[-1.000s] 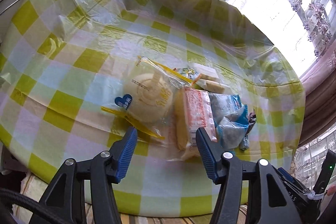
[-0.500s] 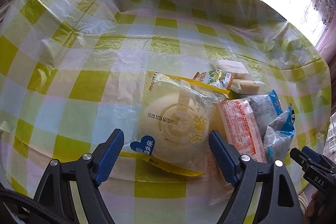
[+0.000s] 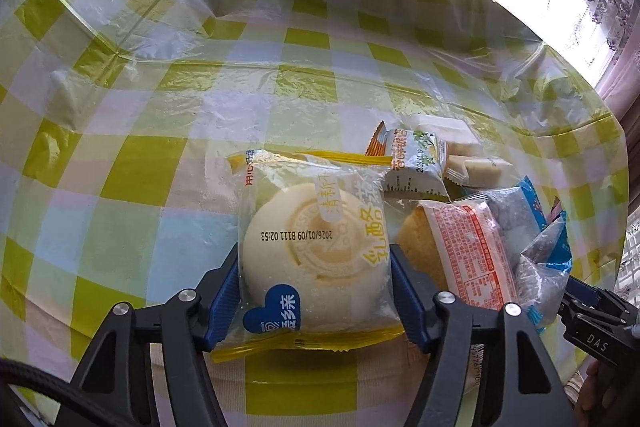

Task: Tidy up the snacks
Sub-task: 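Grasp the round bun packet with the left tool while the right tool grasps a small white packet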

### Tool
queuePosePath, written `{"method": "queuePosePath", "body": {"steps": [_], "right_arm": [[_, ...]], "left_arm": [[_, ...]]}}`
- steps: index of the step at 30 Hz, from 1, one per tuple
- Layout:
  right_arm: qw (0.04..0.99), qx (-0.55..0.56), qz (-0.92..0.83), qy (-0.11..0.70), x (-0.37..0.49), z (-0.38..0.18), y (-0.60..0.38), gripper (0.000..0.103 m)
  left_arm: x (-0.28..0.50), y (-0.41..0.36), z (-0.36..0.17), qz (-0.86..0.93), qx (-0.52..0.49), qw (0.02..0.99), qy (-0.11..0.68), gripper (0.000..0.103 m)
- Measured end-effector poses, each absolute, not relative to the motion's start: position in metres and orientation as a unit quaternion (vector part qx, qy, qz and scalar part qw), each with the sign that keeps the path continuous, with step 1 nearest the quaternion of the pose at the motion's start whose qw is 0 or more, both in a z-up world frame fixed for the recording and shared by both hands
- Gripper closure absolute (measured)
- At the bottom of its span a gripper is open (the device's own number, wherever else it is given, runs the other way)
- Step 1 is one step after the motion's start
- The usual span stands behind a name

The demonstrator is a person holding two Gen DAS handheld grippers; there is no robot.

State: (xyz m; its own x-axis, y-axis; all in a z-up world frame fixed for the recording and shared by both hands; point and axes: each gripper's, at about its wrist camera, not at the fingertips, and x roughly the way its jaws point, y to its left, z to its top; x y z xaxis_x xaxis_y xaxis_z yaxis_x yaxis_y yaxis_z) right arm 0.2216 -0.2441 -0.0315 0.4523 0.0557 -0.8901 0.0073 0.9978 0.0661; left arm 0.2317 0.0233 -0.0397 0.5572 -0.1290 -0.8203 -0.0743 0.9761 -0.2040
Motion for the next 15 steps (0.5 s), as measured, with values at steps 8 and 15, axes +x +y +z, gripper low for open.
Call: {"method": "queuePosePath", "body": {"steps": [8, 15], "right_arm": [[0.859, 0.008, 0.013, 0.512, 0.221, -0.031, -0.237, 0.058], [0.862, 0.012, 0.016, 0.506, 0.216, -0.030, -0.238, 0.080]], "left_arm": [[0.224, 0.030, -0.038, -0.001, -0.121, 0.881, 0.457, 0.040], [0.217, 0.037, -0.034, 0.016, -0.133, 0.884, 0.449, 0.041]]}}
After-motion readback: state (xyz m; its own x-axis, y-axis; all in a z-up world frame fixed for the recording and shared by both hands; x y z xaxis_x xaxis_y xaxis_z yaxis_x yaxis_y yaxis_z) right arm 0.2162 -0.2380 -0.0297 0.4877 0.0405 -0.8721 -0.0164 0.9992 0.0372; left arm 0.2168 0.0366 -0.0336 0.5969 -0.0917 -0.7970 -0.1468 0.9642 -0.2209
